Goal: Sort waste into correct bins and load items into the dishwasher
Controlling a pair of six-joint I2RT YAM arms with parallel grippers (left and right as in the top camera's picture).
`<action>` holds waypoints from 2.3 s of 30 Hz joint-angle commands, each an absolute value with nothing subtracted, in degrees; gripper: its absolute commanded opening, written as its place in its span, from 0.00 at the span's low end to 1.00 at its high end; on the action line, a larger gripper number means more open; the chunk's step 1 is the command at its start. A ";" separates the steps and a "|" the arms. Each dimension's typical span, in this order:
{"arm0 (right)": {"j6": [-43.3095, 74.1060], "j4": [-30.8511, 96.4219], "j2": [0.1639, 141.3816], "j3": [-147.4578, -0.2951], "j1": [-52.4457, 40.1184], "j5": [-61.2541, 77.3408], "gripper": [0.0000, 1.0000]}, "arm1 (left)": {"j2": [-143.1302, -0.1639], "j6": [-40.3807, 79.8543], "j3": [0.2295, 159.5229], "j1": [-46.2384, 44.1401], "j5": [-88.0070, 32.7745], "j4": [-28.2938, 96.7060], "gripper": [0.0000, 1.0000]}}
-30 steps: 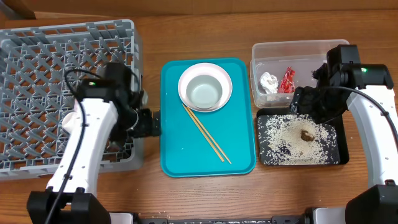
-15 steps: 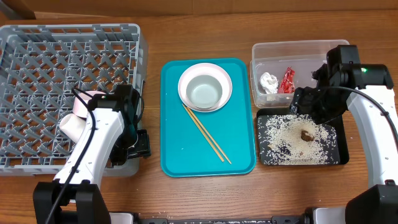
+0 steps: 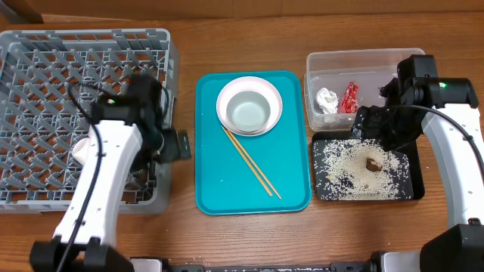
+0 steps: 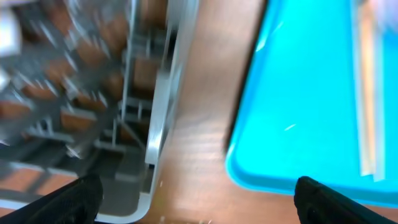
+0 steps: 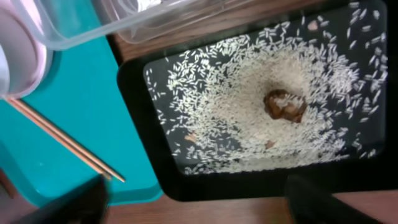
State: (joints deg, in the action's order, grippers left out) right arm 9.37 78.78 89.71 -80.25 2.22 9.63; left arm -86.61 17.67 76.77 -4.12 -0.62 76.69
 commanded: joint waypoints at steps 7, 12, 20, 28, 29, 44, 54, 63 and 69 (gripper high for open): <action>9.82 78.35 88.07 -80.75 2.33 9.82 1.00 | -84.95 14.74 84.09 -17.06 -2.39 58.17 1.00; 9.82 78.39 88.07 -80.75 2.33 9.85 1.00 | -90.56 10.09 84.09 -24.58 -4.36 43.97 1.00; 9.82 78.37 88.07 -80.75 2.33 9.87 1.00 | -106.02 10.07 84.09 -31.83 -5.58 33.12 0.88; 9.80 78.35 88.07 -80.75 2.33 9.87 1.00 | -116.90 10.31 84.12 -33.19 -5.98 33.15 0.47; 9.82 78.37 88.07 -80.75 2.33 9.87 1.00 | -117.12 10.28 84.09 -33.19 -5.82 33.39 0.29; 9.80 78.39 88.07 -80.73 2.33 9.85 1.00 | -106.43 10.20 94.96 -28.45 -5.17 45.12 0.04; 9.80 78.54 88.07 -80.75 2.33 9.85 1.00 | -98.96 -2.33 99.68 -1.74 -37.69 48.45 0.04; 9.80 78.56 88.07 -80.75 2.33 9.85 1.00 | -107.00 -7.77 99.66 17.19 -61.43 48.38 0.04; 9.80 78.61 88.07 -80.75 2.33 9.87 1.00 | -114.80 -7.73 99.66 23.03 -71.99 46.63 0.04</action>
